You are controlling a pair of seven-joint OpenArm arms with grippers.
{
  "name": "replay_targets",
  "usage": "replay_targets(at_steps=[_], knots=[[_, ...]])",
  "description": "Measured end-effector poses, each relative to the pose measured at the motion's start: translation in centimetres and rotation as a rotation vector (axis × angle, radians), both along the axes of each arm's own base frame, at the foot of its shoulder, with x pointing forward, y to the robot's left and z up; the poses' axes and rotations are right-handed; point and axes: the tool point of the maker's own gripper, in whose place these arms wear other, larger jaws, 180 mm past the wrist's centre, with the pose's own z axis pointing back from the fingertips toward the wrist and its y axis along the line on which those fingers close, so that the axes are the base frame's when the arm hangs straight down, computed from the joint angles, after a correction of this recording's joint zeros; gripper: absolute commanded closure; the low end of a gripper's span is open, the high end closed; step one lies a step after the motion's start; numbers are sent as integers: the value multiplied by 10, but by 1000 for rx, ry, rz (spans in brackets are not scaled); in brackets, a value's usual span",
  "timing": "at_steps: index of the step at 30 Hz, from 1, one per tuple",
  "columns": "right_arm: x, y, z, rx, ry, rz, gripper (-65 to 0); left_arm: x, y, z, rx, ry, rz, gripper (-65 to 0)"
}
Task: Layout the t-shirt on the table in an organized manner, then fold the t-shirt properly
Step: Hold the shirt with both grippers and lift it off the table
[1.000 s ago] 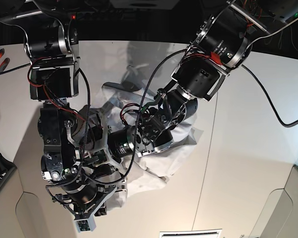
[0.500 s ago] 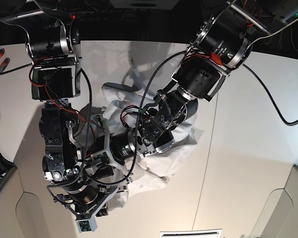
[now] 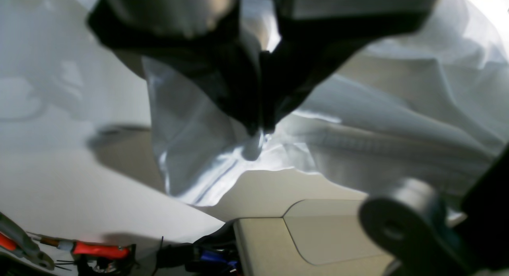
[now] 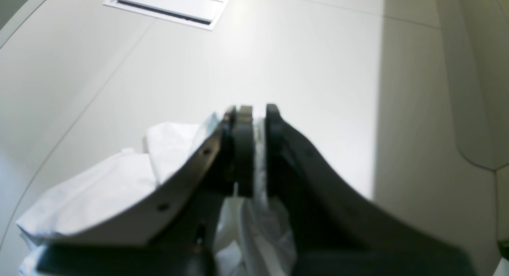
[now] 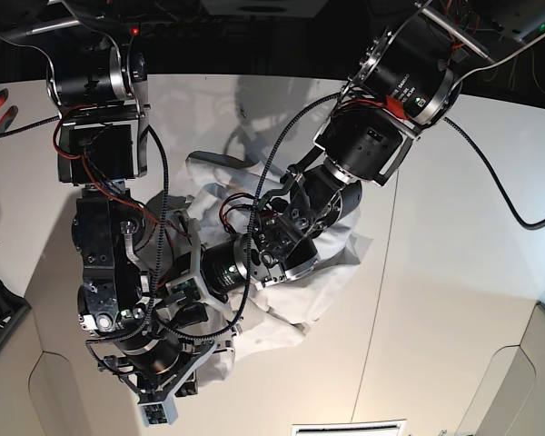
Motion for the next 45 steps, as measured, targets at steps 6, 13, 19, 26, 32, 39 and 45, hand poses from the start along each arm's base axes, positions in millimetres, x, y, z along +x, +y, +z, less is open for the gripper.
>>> replay_targets(at_steps=[6,13,19,26,32,39,45], knots=[[0,0,0,0,0,0,0,0,0,-1,3,2,1,0],[0,0,0,0,0,0,0,0,0,-1,3,2,1,0],[0,-3,-1,-29,-2,-6,0,2,1,0,-9,18,19,0],[2,-6,1,-19,-9,-33,0,5,3,-2,-16,40,55,0],[2,-6,0,-19,-8,-38,0,1,3,-7,-19,56,56,0],[5,-16,2,-32,-17,-96,0,1,4,-7,-18,56,57,0],[6,-24,2,-50,-23,-120,0,3,15,-17,7,53,92,0]])
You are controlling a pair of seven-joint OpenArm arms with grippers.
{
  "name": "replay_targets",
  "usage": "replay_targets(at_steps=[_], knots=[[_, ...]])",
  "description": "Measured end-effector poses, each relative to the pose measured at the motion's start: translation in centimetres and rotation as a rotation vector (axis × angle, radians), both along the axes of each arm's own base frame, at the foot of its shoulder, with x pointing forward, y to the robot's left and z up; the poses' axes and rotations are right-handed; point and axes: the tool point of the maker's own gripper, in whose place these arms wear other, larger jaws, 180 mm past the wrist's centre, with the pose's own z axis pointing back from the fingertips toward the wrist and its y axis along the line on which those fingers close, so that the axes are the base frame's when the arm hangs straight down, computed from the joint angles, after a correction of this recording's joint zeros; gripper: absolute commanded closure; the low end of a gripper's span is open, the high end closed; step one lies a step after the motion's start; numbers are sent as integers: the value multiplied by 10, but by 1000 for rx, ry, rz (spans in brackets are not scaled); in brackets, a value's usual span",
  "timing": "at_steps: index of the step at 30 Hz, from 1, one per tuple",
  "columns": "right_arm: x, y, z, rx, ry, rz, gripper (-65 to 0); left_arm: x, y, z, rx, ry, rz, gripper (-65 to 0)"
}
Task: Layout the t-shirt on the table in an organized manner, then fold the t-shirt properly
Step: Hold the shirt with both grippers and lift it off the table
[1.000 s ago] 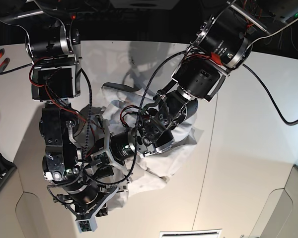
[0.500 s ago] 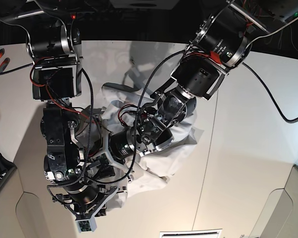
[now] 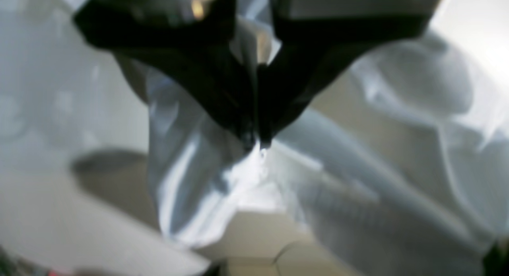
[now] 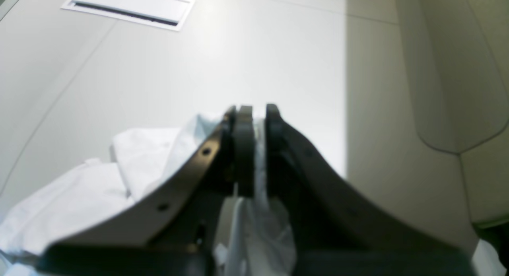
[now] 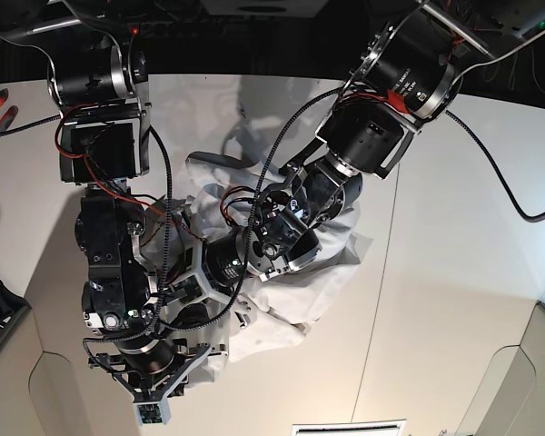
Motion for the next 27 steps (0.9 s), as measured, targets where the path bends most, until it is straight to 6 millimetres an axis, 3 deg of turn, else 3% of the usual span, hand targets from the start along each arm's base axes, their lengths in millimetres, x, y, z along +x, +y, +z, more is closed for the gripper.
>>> replay_targets(at_steps=[3,8,12,27], knots=[[0,-2,0,-4,-2,-1,0,4,12,-8,16,18,38,0],[1,-1,1,-5,-3,3,0,21,32,-2,-15,22,117,0],[-2,9,0,-18,3,75,0,28,43,-1,-30,29,157,0],[-9,21,-15,-33,67,158,0,34,47,4,-27,19,167,0]])
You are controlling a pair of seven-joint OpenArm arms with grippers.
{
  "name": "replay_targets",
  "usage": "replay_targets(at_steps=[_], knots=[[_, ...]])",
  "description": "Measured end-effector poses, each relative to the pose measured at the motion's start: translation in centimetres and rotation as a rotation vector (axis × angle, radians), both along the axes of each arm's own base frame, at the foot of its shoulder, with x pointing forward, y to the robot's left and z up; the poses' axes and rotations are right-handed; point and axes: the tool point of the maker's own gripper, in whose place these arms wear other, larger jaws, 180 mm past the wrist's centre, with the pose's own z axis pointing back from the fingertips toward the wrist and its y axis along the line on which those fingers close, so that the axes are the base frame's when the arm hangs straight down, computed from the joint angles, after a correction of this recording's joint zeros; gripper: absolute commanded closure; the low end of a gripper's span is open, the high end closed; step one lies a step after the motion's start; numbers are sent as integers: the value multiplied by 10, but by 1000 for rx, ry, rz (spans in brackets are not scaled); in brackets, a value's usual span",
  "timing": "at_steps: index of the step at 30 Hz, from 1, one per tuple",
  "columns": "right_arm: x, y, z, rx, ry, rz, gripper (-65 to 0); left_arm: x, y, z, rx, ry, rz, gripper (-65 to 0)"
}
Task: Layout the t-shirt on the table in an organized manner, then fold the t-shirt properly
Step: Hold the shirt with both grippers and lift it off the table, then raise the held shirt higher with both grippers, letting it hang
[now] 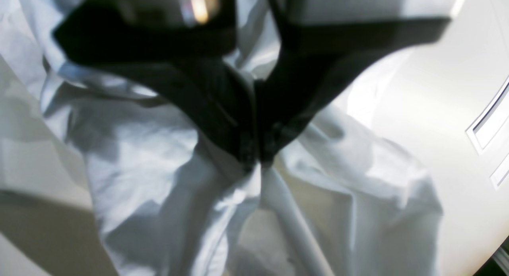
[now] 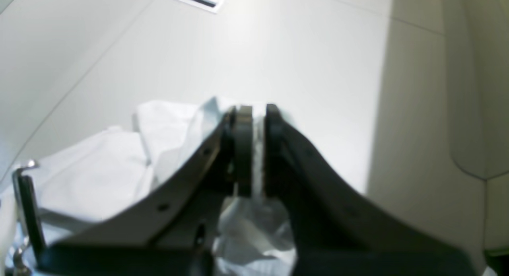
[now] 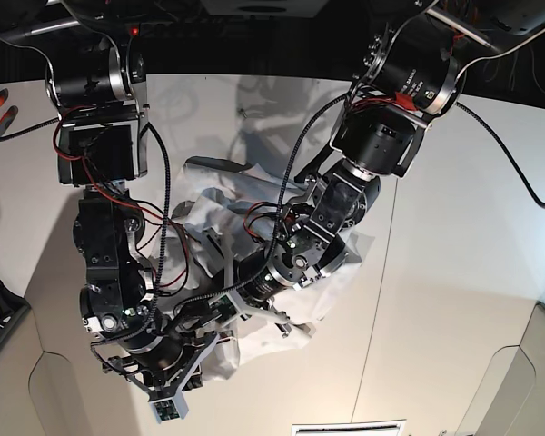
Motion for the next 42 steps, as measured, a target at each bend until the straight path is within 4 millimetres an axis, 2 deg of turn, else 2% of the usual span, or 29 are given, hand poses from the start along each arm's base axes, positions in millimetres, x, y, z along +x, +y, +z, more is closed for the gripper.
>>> replay_targets(at_steps=[7,10,18,23,37,42], knots=[[-2,2,-26,15,64,2,0,3,3,-1,7,12,8,0],[-3,2,-31,18,72,2,0,3,4,-2,5,20,11,0],[-1,1,-32,23,66,-5,0,3,3,-2,2,23,11,0],[0,-9,-35,23,72,-79,0,3,4,-2,-8,25,17,0],[2,-14,-36,75,83,-174,0,-17,5,-24,-27,79,34,0],[2,-13,-36,87,84,-194,0,-19,6,-26,-30,84,36,0]])
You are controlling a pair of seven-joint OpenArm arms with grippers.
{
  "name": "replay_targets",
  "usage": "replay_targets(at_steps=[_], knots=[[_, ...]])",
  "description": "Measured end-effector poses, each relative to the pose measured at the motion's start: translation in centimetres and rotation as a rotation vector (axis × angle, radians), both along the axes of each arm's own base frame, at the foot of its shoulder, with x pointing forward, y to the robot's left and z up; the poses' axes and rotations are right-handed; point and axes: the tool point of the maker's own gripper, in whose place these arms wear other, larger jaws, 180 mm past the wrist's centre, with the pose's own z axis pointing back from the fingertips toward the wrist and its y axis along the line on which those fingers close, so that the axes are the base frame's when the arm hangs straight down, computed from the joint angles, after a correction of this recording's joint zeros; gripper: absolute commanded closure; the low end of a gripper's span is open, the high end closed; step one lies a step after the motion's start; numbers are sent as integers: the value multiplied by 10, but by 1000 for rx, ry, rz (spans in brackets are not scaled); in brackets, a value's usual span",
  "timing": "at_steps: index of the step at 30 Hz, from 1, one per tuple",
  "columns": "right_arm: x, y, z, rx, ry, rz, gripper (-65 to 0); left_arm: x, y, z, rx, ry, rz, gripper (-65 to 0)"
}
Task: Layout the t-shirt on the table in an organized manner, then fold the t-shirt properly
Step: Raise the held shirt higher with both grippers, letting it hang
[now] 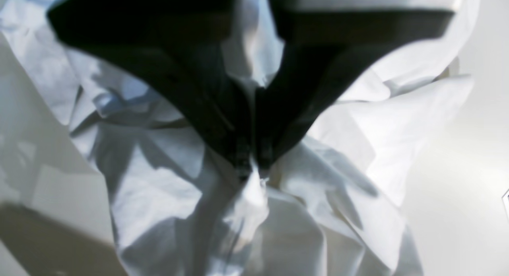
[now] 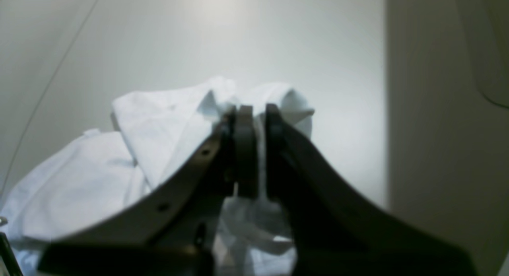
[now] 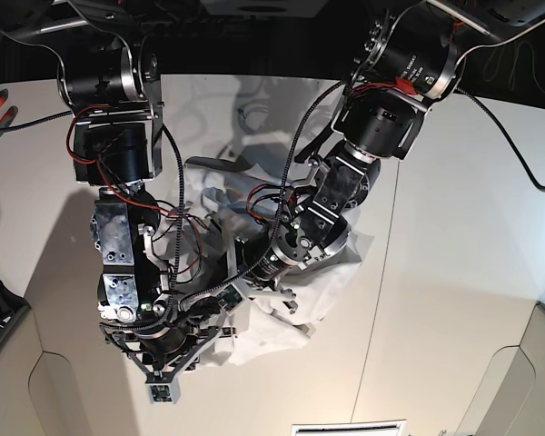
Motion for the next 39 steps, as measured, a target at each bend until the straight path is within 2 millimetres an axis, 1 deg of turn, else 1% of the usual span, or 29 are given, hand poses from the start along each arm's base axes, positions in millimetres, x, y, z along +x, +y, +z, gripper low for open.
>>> replay_targets(at_steps=[9,12,23,29,32,35,39], knots=[[2,-3,2,1,-4,-19,0,1,2,0,3,-4,14,0],[5,-3,7,1,-15,-19,0,5,6,1,8,-17,45,0],[17,-7,24,-9,-49,-42,0,5,12,-2,10,-21,69,0],[15,-7,22,-8,-45,-42,0,6,10,3,-7,-45,64,0],[12,-7,16,-9,-32,-42,0,9,10,7,-6,-55,62,0],[11,-10,4,-44,-4,-42,0,9,10,6,-1,-52,61,0],[11,-10,-23,-64,53,-37,0,8,11,3,19,-50,57,0]])
